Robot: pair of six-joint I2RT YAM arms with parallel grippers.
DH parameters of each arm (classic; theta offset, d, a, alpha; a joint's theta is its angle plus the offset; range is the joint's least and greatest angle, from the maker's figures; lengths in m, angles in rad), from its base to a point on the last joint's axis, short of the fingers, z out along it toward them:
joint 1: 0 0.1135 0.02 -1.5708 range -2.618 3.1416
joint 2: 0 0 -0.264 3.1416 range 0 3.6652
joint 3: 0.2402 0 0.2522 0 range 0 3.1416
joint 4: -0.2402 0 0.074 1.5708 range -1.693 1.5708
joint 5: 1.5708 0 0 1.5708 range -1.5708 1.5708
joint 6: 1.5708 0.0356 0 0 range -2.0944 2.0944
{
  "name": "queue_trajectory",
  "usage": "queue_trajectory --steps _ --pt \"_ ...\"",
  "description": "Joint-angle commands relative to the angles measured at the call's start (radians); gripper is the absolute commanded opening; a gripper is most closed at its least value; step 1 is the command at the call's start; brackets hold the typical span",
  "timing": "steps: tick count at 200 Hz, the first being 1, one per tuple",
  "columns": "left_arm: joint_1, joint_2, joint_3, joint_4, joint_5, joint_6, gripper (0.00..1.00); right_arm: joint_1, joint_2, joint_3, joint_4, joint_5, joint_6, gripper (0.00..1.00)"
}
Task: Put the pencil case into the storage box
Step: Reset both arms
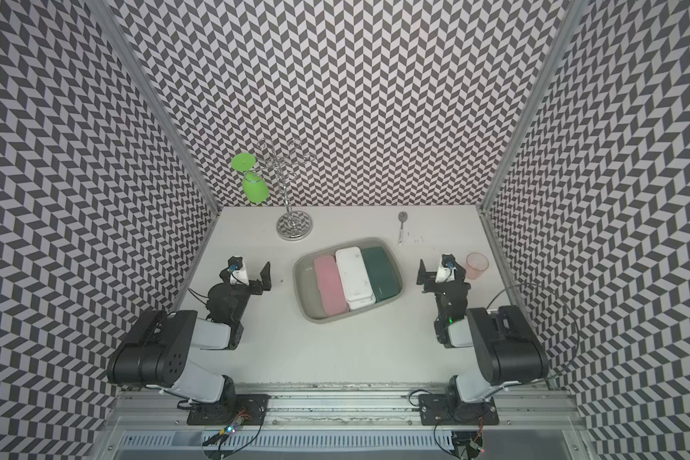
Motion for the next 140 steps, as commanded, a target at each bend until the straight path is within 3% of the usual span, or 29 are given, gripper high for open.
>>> queue_trajectory --steps 1,140 --pt "0.007 0.006 0.009 0.015 0.009 -0.006 1.0 -0.005 -0.01 0.007 0.037 -0.006 0.009 1.0" --pt "0.007 0.006 0.009 0.014 0.01 -0.006 1.0 -0.02 -0.014 0.013 0.019 -0.039 0.014 1.0"
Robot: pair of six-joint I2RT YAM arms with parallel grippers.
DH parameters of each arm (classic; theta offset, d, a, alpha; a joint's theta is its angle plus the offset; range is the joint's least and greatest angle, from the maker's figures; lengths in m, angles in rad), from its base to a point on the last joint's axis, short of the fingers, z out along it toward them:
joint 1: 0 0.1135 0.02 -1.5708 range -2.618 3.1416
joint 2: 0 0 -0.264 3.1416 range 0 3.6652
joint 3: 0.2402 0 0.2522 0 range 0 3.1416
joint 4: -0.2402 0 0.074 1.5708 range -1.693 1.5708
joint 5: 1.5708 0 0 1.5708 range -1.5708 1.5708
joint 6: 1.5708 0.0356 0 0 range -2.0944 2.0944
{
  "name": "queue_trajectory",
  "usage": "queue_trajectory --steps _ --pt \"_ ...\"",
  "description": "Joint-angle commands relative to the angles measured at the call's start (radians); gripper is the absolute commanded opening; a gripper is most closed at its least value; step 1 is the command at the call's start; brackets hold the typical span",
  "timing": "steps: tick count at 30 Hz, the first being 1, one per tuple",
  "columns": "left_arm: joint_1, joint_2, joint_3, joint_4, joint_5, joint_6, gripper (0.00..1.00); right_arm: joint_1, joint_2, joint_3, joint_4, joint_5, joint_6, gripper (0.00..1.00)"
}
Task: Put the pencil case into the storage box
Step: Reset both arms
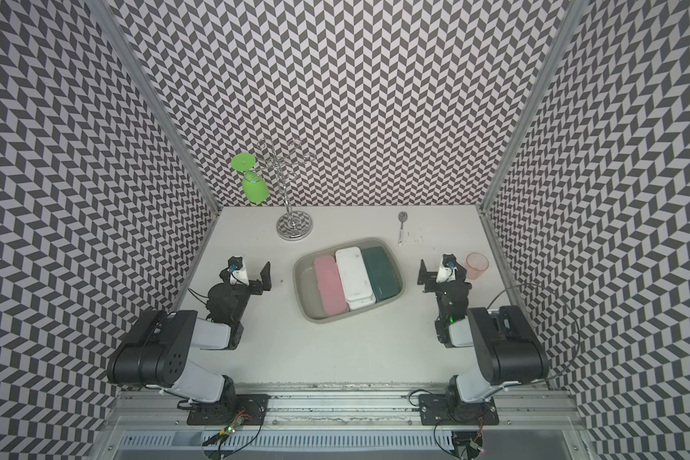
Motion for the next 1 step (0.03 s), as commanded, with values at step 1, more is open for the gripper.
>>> queue_trajectory --steps 1 --pt "0.007 0.006 0.009 0.014 0.01 -0.007 1.0 -0.005 -0.014 0.012 0.028 -0.016 0.011 0.99"
